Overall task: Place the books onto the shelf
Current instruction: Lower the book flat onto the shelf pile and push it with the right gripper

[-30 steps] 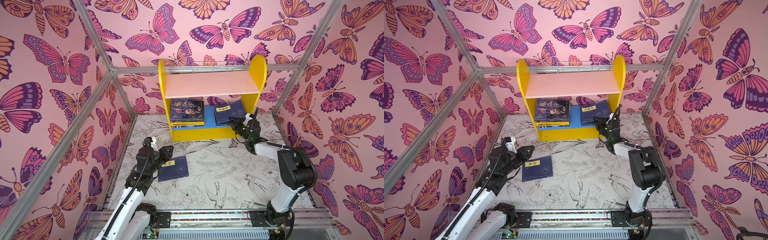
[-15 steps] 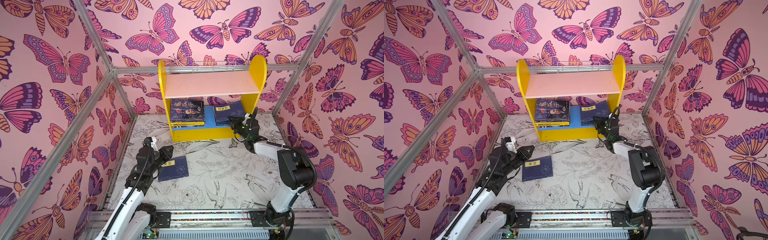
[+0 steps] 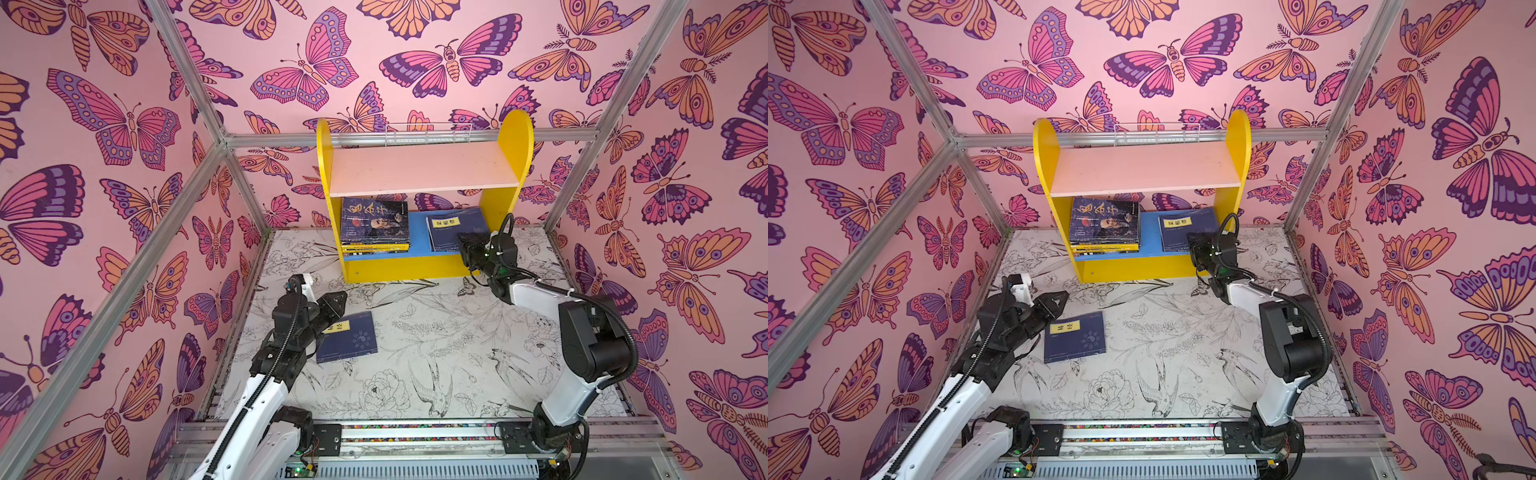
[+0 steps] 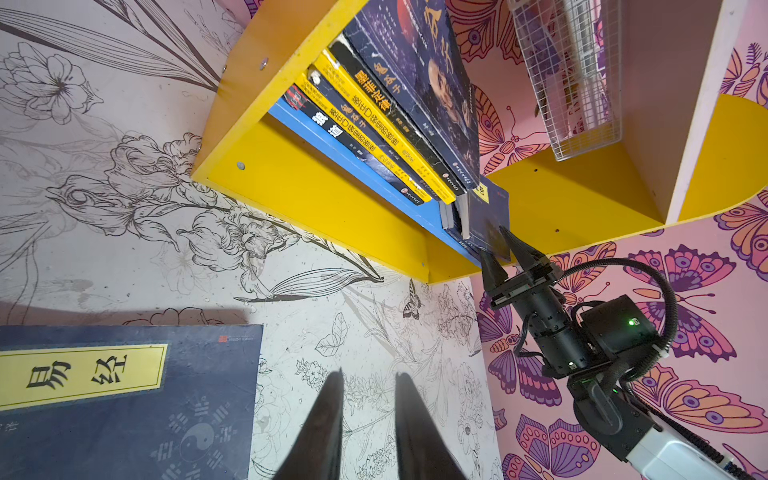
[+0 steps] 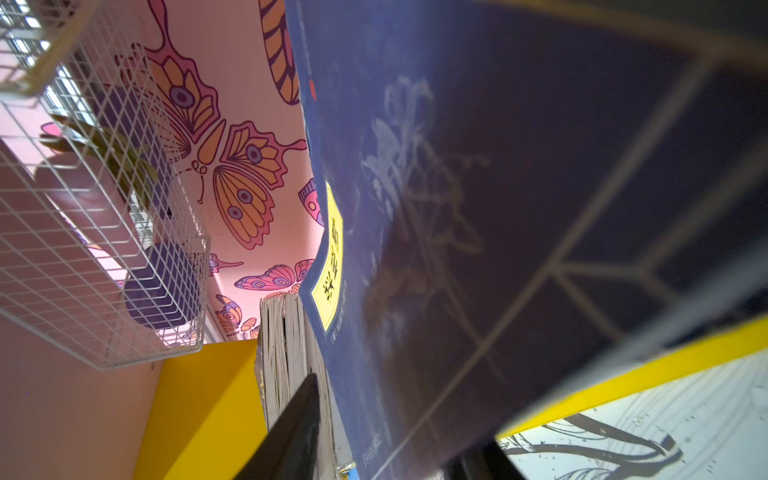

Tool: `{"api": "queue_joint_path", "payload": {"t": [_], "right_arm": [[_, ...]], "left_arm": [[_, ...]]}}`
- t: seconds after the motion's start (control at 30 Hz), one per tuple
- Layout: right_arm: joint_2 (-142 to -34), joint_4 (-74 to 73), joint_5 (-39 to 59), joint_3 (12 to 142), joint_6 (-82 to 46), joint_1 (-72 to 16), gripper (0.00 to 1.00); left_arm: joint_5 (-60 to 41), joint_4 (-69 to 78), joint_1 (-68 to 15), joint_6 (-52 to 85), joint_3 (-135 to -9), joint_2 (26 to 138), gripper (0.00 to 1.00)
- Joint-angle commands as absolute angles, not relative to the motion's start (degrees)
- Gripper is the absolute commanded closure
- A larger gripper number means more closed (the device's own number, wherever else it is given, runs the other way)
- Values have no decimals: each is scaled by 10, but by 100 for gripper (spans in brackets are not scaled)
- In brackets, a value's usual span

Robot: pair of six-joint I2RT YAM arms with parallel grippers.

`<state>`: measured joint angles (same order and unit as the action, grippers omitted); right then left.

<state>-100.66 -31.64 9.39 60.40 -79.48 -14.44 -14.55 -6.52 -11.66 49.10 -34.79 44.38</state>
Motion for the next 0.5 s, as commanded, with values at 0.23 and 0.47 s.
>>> {"api": "queue_joint_path", "payload": {"t": [0.23,0.47], "right_arm": [[-981,-247,76,630,-772,-143,48],[-1003,-217,104,657,-758,-143,46]], "left_arm": [[-149,-75,-114,487,-339,444,75],[-149,-75,-114,488,-338,444,75]]}}
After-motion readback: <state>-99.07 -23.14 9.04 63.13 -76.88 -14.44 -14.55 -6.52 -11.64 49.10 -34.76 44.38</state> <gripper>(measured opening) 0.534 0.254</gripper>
